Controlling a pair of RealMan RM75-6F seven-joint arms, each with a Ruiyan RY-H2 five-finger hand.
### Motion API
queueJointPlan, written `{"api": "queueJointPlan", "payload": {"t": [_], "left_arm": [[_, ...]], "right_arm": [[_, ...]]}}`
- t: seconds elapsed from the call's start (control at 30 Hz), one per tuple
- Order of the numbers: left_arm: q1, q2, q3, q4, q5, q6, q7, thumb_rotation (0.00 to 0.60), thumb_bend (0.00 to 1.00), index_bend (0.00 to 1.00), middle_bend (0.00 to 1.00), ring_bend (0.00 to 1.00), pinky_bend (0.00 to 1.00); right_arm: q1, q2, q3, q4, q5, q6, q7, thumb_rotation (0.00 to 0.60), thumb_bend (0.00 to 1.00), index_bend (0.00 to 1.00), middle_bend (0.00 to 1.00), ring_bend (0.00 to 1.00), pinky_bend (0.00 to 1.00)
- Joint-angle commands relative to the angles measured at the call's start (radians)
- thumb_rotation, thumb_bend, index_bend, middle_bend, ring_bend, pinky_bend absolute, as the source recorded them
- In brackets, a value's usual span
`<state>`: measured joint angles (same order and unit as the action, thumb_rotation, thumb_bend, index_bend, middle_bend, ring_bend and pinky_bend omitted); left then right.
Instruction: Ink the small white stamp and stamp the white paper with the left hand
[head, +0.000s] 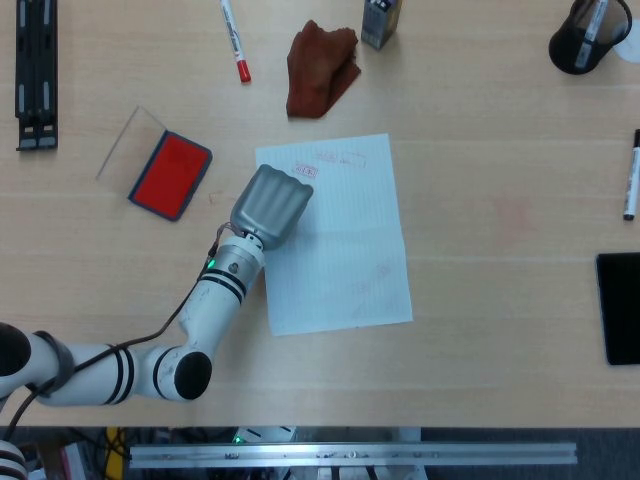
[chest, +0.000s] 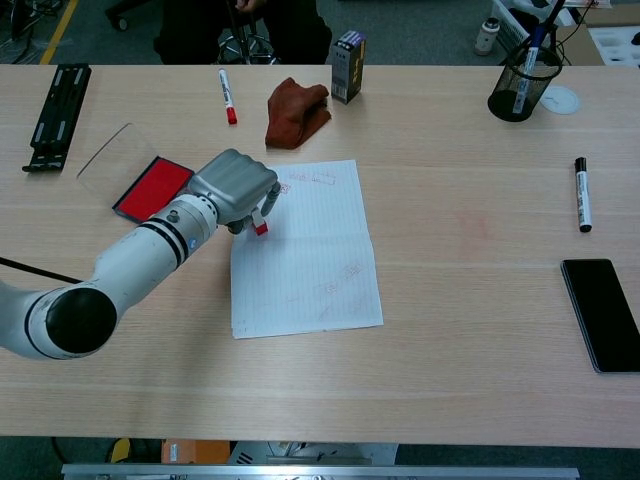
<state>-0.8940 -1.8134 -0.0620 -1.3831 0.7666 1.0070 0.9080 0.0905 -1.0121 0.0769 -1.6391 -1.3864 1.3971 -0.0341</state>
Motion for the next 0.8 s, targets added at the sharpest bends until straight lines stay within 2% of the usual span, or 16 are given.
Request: {"api": "queueJointPlan", "payload": {"t": [0.03,0.27,0.6,0.8], "left_arm": [[0.0,0.0,0.0,0.002,-0.004,-0.003,0.003,0.6,0.35,0.53,1.0,1.0,1.0],[-0.001,0.017,-0.007,-0.013,0.005,0.01,0.006,0.6,0.35,0.53,1.0,1.0,1.0],[-0.015,0.105,-0.045,-0.114,0.049,0.052,0.013,0.6,0.35,0.53,1.0,1.0,1.0],[-0.031,0.099,-0.054,-0.084,0.038,0.033,0.013,0.6,0.35,0.53,1.0,1.0,1.0]], "right_arm": [[-0.001,0.0,0.0,0.0,0.001,0.001,0.0,0.6,0.12,0.32,0.44,0.36,0.51],[-0.005,0.001,0.001,0.001,0.001,0.006,0.002,0.6,0.12,0.32,0.44,0.36,0.51],[-0.014,0.0,0.0,0.0,-0.004,0.018,0.009,0.6,0.12,0.32,0.44,0.36,0.51],[-0.017,0.002,0.001,-0.004,-0.005,0.022,0.006,0.6,0.12,0.32,0.44,0.36,0.51]]}}
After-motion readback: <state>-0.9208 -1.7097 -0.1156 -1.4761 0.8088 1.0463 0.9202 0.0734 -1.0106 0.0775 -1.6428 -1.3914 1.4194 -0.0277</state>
